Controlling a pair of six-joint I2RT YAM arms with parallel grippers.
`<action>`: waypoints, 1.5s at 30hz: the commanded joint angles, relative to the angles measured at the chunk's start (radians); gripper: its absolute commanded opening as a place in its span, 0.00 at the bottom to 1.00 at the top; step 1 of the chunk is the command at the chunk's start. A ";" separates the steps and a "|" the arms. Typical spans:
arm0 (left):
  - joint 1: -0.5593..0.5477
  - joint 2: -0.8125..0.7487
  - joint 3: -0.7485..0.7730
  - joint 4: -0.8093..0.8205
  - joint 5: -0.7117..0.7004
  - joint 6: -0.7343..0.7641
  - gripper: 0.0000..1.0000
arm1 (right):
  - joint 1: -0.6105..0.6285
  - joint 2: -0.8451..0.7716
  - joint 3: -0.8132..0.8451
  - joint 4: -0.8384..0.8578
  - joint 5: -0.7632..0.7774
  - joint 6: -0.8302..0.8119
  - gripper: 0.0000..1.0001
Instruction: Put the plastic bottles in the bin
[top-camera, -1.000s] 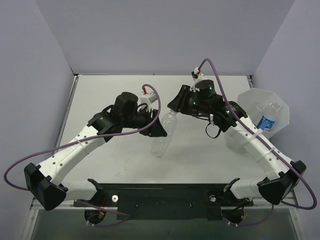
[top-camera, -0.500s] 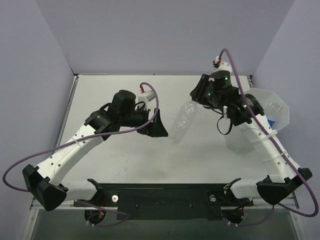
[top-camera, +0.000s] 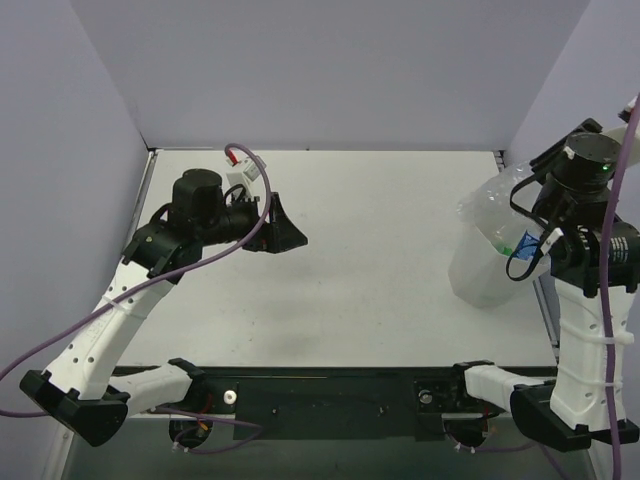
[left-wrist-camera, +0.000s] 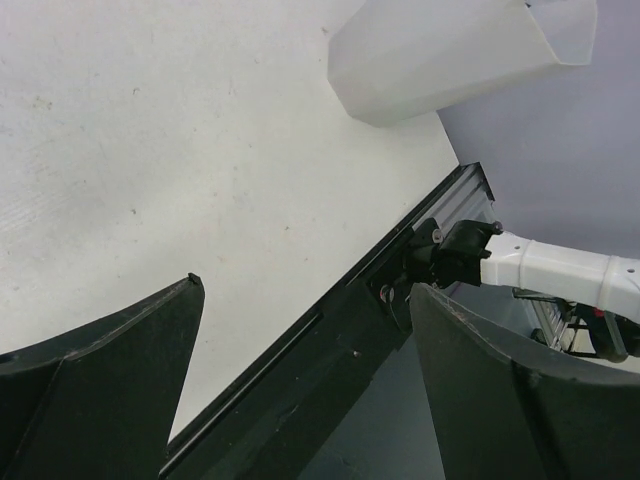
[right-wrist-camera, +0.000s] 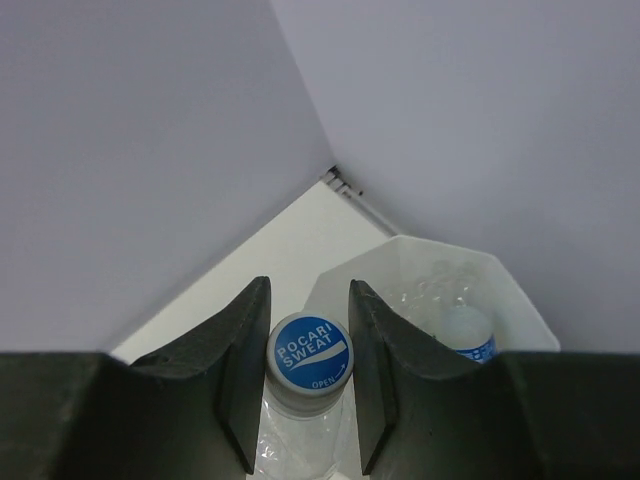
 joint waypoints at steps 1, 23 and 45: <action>0.022 -0.037 -0.043 0.037 -0.004 -0.036 0.95 | -0.079 -0.018 0.005 0.075 0.126 -0.012 0.00; 0.025 -0.047 -0.113 0.026 -0.132 -0.044 0.95 | -0.183 0.036 0.023 -0.077 -0.230 0.005 0.96; 0.090 -0.090 -0.134 0.023 -0.297 -0.081 0.95 | 0.381 0.105 -0.218 -0.137 -0.048 -0.006 0.99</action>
